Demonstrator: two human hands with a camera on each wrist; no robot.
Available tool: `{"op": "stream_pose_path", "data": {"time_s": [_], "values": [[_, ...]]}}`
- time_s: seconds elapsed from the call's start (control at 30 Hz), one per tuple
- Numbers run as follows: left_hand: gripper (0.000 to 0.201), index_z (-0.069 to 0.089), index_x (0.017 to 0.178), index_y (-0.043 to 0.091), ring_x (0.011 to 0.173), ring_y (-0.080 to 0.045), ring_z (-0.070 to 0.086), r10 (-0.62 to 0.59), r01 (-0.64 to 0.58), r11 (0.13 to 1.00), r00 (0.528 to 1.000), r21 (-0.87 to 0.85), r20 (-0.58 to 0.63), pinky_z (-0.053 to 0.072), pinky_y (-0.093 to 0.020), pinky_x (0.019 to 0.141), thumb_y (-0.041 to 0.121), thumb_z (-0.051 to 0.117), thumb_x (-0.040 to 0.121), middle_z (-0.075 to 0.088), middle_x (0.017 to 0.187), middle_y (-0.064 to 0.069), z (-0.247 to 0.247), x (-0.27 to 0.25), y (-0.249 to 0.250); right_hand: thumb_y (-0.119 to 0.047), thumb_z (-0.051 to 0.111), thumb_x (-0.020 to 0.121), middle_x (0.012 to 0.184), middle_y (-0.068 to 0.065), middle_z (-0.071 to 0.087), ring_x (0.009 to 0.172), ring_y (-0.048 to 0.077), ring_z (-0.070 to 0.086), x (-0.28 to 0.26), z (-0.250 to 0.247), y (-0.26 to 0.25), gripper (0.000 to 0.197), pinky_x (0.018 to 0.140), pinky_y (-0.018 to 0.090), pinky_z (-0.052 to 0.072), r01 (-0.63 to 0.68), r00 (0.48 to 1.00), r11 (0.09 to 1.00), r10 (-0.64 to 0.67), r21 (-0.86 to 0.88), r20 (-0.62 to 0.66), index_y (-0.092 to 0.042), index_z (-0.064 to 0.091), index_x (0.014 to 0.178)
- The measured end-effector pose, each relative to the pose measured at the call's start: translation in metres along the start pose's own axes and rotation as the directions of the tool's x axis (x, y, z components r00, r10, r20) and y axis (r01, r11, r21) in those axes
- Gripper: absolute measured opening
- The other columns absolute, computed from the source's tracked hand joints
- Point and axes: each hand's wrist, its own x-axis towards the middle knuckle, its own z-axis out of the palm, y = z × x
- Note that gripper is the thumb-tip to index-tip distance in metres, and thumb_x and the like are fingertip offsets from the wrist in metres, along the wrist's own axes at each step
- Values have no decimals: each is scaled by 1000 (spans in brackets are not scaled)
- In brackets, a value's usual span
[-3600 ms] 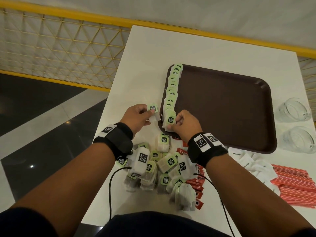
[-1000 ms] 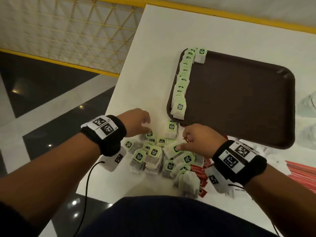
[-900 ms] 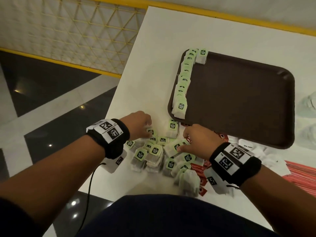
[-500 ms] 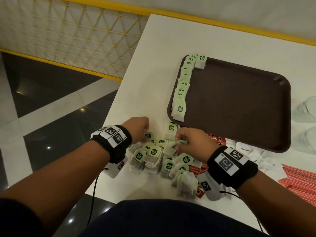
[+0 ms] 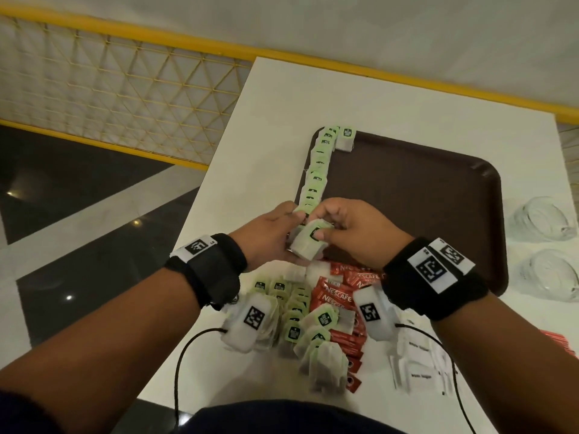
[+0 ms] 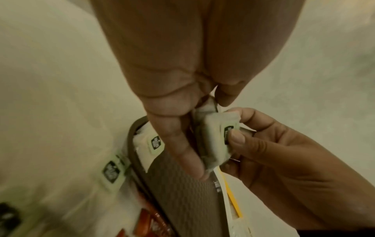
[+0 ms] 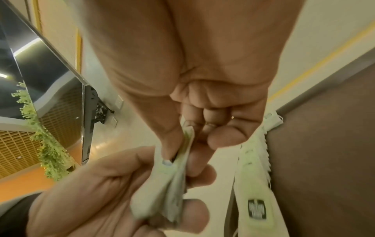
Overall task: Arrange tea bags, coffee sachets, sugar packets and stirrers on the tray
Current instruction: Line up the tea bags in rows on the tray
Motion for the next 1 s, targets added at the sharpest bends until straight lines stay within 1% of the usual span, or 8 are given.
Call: {"op": "stream_pose_path", "data": {"time_s": [0.1,0.17,0.27,0.37,0.47,0.7,0.9,1.0], "values": [[19,42,115,11,100,-40,66,13,4,966,998,-260,63,55,-52,91,27,40,105,63,112,-20,3,14,16,-11,70,85,91,2,70,74,11,62,17,-17,2,19,73,33,52,-5,995,992,-7,-122,-95,-21,63,100],[12,45,115,14,98,-37,67,60,-29,957,993,-288,98,56,-45,88,17,46,103,65,109,-19,2,28,24,-11,72,83,91,4,68,65,4,54,26,-27,5,23,67,27,47,-11,990,989,-10,-148,-140,-21,62,101],[27,54,120,14,95,-26,67,194,-157,968,964,-197,183,57,-32,80,4,51,95,66,104,-12,1,44,31,-12,76,80,95,6,66,66,4,53,36,-37,9,29,69,24,48,-17,972,997,-1,-76,-237,-18,62,105],[37,49,132,6,98,-24,67,192,-173,964,978,-200,81,55,-35,85,-3,50,96,66,109,-14,1,62,32,-24,76,81,91,2,66,73,8,59,43,-43,17,29,70,22,49,-80,917,997,78,10,-391,-15,62,105],[41,49,134,10,106,-25,66,177,-187,963,982,-196,-68,57,-35,85,2,56,95,66,121,-14,-2,79,31,-33,74,83,85,6,69,71,14,65,46,-42,27,26,67,29,53,-150,898,978,196,146,-393,-13,64,96],[38,58,124,7,93,-19,70,175,-210,954,970,-213,-171,57,-28,75,7,69,88,73,106,-8,-2,108,30,-18,75,84,78,9,69,64,11,66,60,-31,44,15,58,25,50,-158,874,908,312,389,-372,-8,66,89],[29,57,125,2,107,-25,68,143,-201,930,969,-307,-201,57,-33,87,8,56,97,69,119,-14,-10,134,32,-13,68,90,83,5,71,66,12,66,86,-41,59,3,57,21,49,-151,841,839,387,523,-378,-12,64,89],[25,59,122,2,106,-26,68,121,-195,930,962,-311,-243,58,-30,83,7,54,98,68,118,-14,-19,143,31,-11,64,92,87,7,71,64,11,66,102,-52,69,7,54,20,50,-154,810,811,431,564,-399,-14,61,86]]}}
